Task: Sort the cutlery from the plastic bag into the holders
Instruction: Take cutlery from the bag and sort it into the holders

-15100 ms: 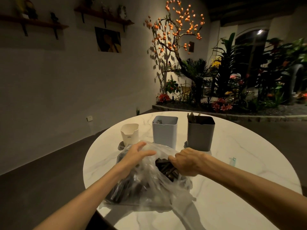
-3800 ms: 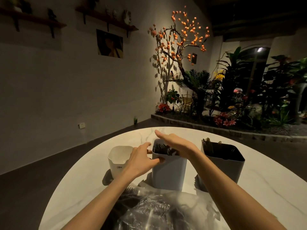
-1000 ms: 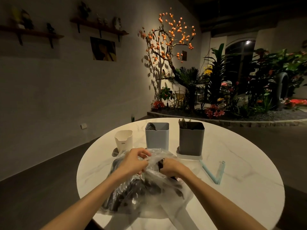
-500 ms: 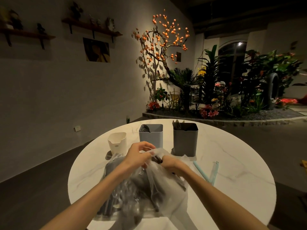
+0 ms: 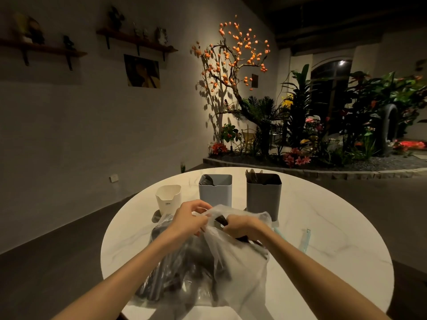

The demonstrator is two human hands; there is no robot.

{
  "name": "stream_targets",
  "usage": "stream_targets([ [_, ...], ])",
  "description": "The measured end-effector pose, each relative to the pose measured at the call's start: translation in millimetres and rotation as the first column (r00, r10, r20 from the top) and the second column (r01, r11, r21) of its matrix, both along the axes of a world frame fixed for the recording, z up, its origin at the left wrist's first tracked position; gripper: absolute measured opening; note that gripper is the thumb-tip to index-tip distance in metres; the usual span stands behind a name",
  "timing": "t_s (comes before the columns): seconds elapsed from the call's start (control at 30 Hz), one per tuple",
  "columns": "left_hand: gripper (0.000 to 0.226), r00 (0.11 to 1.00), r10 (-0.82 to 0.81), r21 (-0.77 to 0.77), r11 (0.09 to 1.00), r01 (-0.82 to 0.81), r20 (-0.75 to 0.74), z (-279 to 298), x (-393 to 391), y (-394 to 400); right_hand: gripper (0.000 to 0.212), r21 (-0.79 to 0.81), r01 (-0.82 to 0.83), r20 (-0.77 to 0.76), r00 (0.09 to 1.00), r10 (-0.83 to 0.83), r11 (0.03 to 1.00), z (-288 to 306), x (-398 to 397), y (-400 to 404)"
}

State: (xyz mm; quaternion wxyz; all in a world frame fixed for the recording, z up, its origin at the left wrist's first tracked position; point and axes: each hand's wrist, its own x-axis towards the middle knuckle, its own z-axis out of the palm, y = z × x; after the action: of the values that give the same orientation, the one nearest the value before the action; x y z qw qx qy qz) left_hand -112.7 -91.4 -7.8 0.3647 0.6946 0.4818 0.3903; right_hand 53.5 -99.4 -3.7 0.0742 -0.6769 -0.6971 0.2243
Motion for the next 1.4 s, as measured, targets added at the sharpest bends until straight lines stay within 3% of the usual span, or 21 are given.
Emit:
stream_targets([
  [0.2, 0.013, 0.98, 0.181, 0.084, 0.979, -0.188, 0.081, -2, 7, 16, 0.011, -0.154, -0.043, -0.088, 0.996, 0.029, 0.987, 49, 29, -16],
  [0.33, 0.035, 0.966, 0.241, 0.052, 0.968, -0.247, 0.098, -4, 9, 26, 0.013, -0.145, -0.041, -0.152, 0.988, 0.018, 0.989, 79, 64, -38],
  [0.47, 0.032, 0.966, 0.174, -0.07, 0.984, -0.164, 0.192, -2, 16, 27, 0.013, -0.217, -0.167, -0.437, 0.897, 0.058, 0.962, 101, 101, -65],
  [0.57, 0.04, 0.961, 0.001, -0.119, 0.992, 0.033, 0.278, -1, 24, 18, 0.015, -0.176, -0.211, -0.666, 0.745, 0.042, 0.961, 96, 121, -70],
  [0.63, 0.042, 0.931, -0.17, -0.19, 0.952, 0.239, 0.323, -6, 30, 16, 0.016, -0.151, -0.227, -0.765, 0.644, 0.032, 0.962, 85, 127, -68],
  [0.73, 0.029, 0.859, -0.473, -0.465, 0.726, 0.506, 0.197, -16, 37, 19, 0.017, -0.122, -0.211, -0.863, 0.505, 0.002, 0.97, 67, 124, -59],
  [0.8, 0.045, 0.664, -0.747, -0.601, 0.543, 0.587, -0.027, -23, 40, 21, 0.017, -0.114, -0.196, -0.909, 0.416, -0.023, 0.974, 53, 119, -51],
  [0.83, 0.05, 0.558, -0.823, -0.612, 0.496, 0.616, -0.105, -26, 43, 23, 0.017, -0.113, -0.197, -0.932, 0.361, -0.035, 0.974, 44, 118, -45],
  [0.87, 0.052, 0.534, -0.83, -0.581, 0.517, 0.628, -0.162, -30, 46, 24, 0.017, -0.11, -0.201, -0.95, 0.308, -0.044, 0.973, 34, 116, -39],
  [0.9, 0.053, 0.596, -0.783, -0.52, 0.59, 0.618, -0.18, -32, 50, 25, 0.018, -0.108, -0.204, -0.964, 0.263, -0.052, 0.973, 24, 115, -33],
  [0.97, 0.057, 0.826, -0.564, -0.395, 0.761, 0.514, -0.012, -31, 59, 24, 0.019, -0.107, -0.198, -0.979, 0.194, -0.068, 0.974, 3, 112, -21],
  [1.0, 0.056, 0.879, -0.46, -0.36, 0.804, 0.474, 0.129, -33, 65, 28, 0.02, -0.111, -0.188, -0.982, 0.174, -0.078, 0.976, -7, 109, -14],
  [1.07, 0.058, 0.886, -0.358, -0.322, 0.836, 0.445, 0.294, -35, 78, 34, 0.023, -0.115, -0.144, -0.977, 0.195, -0.086, 0.983, -26, 102, -2],
  [1.13, 0.069, 0.864, -0.344, -0.275, 0.848, 0.454, 0.367, -38, 91, 38, 0.026, -0.104, -0.079, -0.959, 0.274, -0.079, 0.991, -39, 93, 5],
  [1.2, 0.064, 0.838, -0.301, -0.255, 0.858, 0.446, 0.455, -47, 101, 47, 0.026, -0.084, -0.005, -0.941, 0.328, -0.077, 0.996, -52, 83, 14],
  [1.3, 0.046, 0.824, -0.236, -0.265, 0.871, 0.415, 0.515, -58, 109, 64, 0.025, -0.076, 0.093, -0.95, 0.296, -0.1, 0.993, -68, 72, 28],
  [1.4, 0.046, 0.777, -0.209, -0.304, 0.836, 0.457, 0.593, -66, 110, 75, 0.028, -0.07, 0.071, -0.964, 0.251, -0.086, 0.995, -75, 69, 34],
])
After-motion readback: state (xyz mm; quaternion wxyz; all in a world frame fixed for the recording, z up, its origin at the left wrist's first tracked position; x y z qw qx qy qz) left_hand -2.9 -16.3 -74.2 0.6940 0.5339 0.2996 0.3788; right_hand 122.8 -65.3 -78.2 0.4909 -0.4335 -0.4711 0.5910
